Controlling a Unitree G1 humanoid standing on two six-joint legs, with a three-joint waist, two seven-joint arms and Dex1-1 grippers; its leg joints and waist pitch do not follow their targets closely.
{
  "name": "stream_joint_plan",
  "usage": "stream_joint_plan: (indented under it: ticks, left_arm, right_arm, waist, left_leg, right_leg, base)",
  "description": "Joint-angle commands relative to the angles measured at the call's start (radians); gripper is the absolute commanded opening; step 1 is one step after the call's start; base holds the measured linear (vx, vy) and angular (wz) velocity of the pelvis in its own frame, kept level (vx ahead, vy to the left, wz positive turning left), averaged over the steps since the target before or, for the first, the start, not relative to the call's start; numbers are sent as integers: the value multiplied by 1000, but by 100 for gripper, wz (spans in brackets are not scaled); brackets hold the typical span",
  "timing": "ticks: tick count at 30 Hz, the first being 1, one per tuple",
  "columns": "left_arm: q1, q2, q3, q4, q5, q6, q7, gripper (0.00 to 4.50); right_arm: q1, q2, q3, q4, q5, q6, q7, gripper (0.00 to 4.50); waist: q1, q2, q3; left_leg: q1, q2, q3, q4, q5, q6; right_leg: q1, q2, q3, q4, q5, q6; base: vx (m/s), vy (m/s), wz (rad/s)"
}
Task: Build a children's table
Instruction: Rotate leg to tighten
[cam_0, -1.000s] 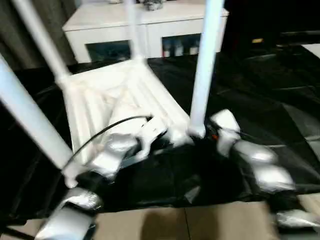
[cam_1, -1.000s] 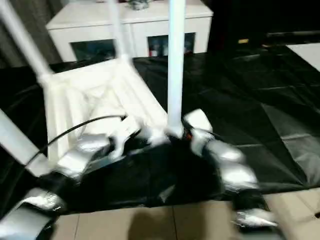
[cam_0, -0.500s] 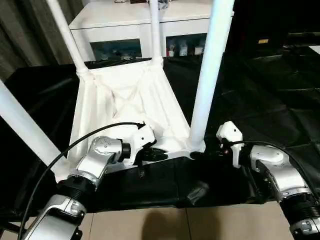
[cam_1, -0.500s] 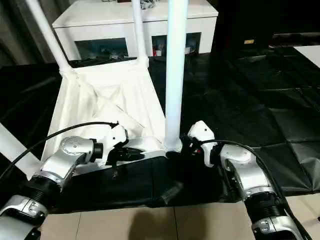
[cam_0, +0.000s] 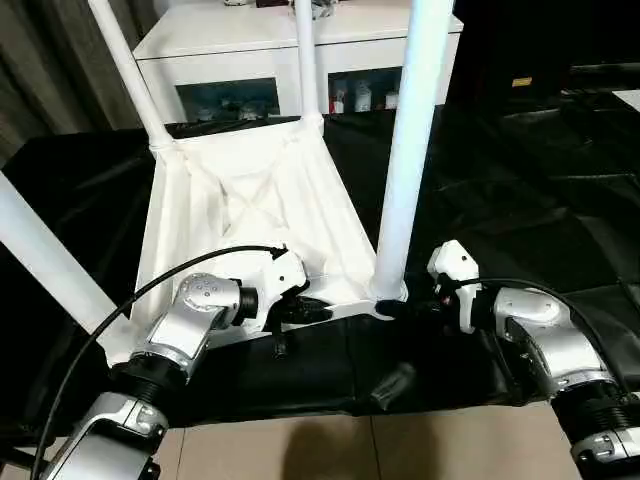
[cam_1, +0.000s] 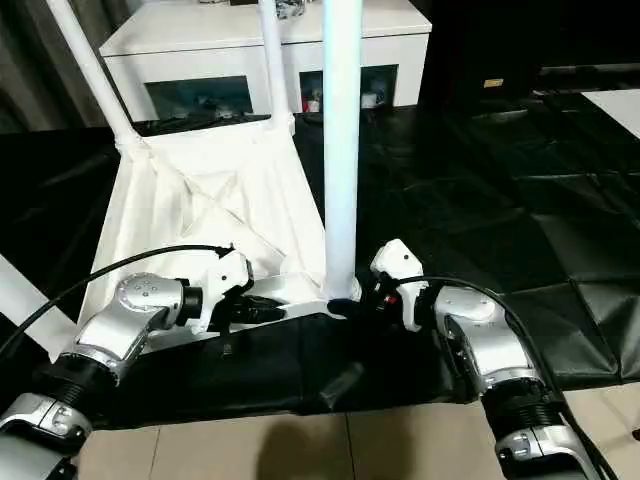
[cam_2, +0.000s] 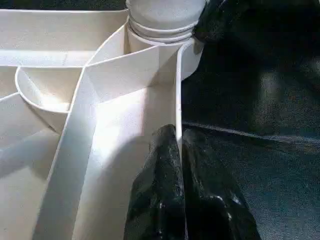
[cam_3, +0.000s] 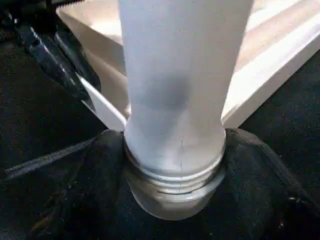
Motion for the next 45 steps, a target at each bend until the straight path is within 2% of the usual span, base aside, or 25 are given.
stream_joint_plan:
  ticks: [1, 3, 11, 14, 16, 19, 21, 28, 31, 34, 35, 37, 38, 41, 43, 45]
  left_arm:
    - [22, -7, -31, -18, -5, 5, -36, 0]
    - [23, -7, -32, -19, -5, 4, -36, 0]
    - [18, -12, -33, -16, -4, 4, -32, 0]
    - [20, -12, -33, -18, -4, 6, -31, 0]
    - [21, -11, -33, -20, -4, 7, -31, 0]
    - [25, -8, -32, -23, -4, 8, -32, 0]
    - [27, -6, -32, -24, -4, 10, -33, 0]
    - [29, -6, -35, -28, -3, 15, -34, 0]
    - [28, -18, -35, -28, 0, 25, -15, 0]
    - [1, -71, -28, 8, 23, 41, 85, 0]
    - [-20, -105, -27, 39, 39, 51, 144, 0]
    - [-41, -135, -28, 70, 55, 65, 197, 0]
    - [-57, -155, -26, 93, 66, 72, 238, 0]
    - [-122, -233, -9, 181, 89, 98, 388, 0]
    - [-161, -269, -9, 232, 115, 86, 463, 0]
    - [-176, -281, -10, 250, 126, 74, 490, 0]
  right_arm:
    - [-14, -1, 5, 1, 11, 8, 22, 332]
    - [-14, -9, 13, 6, -6, -10, 24, 358]
    - [-26, 13, 32, 25, -25, -30, 21, 358]
    - [-37, 21, 29, 42, -23, -32, 18, 358]
    - [-40, 21, 28, 47, -21, -31, 18, 333]
    - [-46, 24, 23, 56, -13, -27, 25, 322]
    - [-48, 26, 21, 62, -13, -28, 33, 293]
    - [-41, 35, 18, 65, -18, -35, 13, 268]
    - [-49, 69, -4, 91, -32, -38, -92, 266]
    - [-54, 154, -47, 123, -48, -27, -297, 265]
    - [-53, 196, -57, 133, -61, -18, -390, 265]
    - [-56, 224, -59, 145, -81, -18, -466, 265]
    - [-62, 240, -61, 159, -98, -15, -522, 265]
    - [-112, 312, -99, 237, -126, 6, -749, 265]
    - [-154, 360, -133, 296, -123, 31, -878, 265]
    - [-172, 378, -148, 320, -118, 43, -925, 265]
  waist:
    - [1, -20, -57]
    - [2, -20, -58]
    - [2, -22, -58]
    - [3, -22, -59]
    - [4, -23, -60]
    - [5, -25, -60]
    - [4, -24, -60]
    - [4, -24, -60]
    - [-1, -23, -58]
    - [-23, -23, -49]
    - [-32, -21, -47]
    - [-38, -19, -48]
    - [-40, -21, -47]
    - [-46, -16, -49]
    - [-50, -12, -50]
    - [-51, -13, -52]
  left_leg:
    - [24, 57, -31, -78, -266, 82]
    - [24, 57, -30, -77, -251, 85]
    - [24, 56, -30, -76, -259, 83]
    - [24, 56, -29, -75, -242, 88]
    - [24, 56, -29, -74, -236, 91]
    - [24, 55, -29, -73, -230, 97]
    - [24, 56, -29, -73, -231, 98]
    - [24, 55, -29, -71, -220, 102]
    - [22, 55, -29, -75, -238, 90]
    - [23, 53, -35, -85, -328, 43]
    - [28, 51, -36, -87, -376, 17]
    - [33, 50, -42, -90, -424, -9]
    - [33, 50, -42, -90, -436, -13]
    - [37, 44, -43, -90, -462, -29]
    - [36, 42, -45, -91, -467, -28]
    - [37, 42, -44, -91, -466, -27]
  right_leg:
    - [35, -18, 14, -56, -186, -247]
    - [35, -18, 13, -54, -162, -252]
    - [35, -18, 13, -55, -182, -251]
    - [35, -18, 14, -52, -160, -256]
    - [36, -19, 13, -51, -156, -257]
    - [37, -19, 13, -51, -155, -257]
    - [36, -18, 13, -52, -161, -256]
    - [37, -19, 13, -51, -157, -257]
    - [35, -18, 13, -53, -183, -253]
    - [31, -18, 14, -64, -293, -225]
    - [24, -17, 15, -71, -347, -208]
    - [22, -19, 14, -76, -401, -185]
    - [20, -17, 14, -78, -408, -179]
    - [15, -16, 15, -82, -394, -174]
    - [16, -16, 13, -83, -386, -172]
    - [14, -16, 13, -85, -366, -175]
  base:
    - [0, 0, 0]
    - [0, 0, 0]
    - [0, 0, 0]
    - [0, 0, 0]
    - [0, 0, 0]
    - [0, 0, 0]
    - [0, 0, 0]
    - [0, 0, 0]
    - [0, 0, 0]
    - [0, 0, 0]
    - [0, 0, 0]
    - [0, 0, 0]
    - [0, 0, 0]
    - [0, 0, 0]
    - [0, 0, 0]
    - [0, 0, 0]
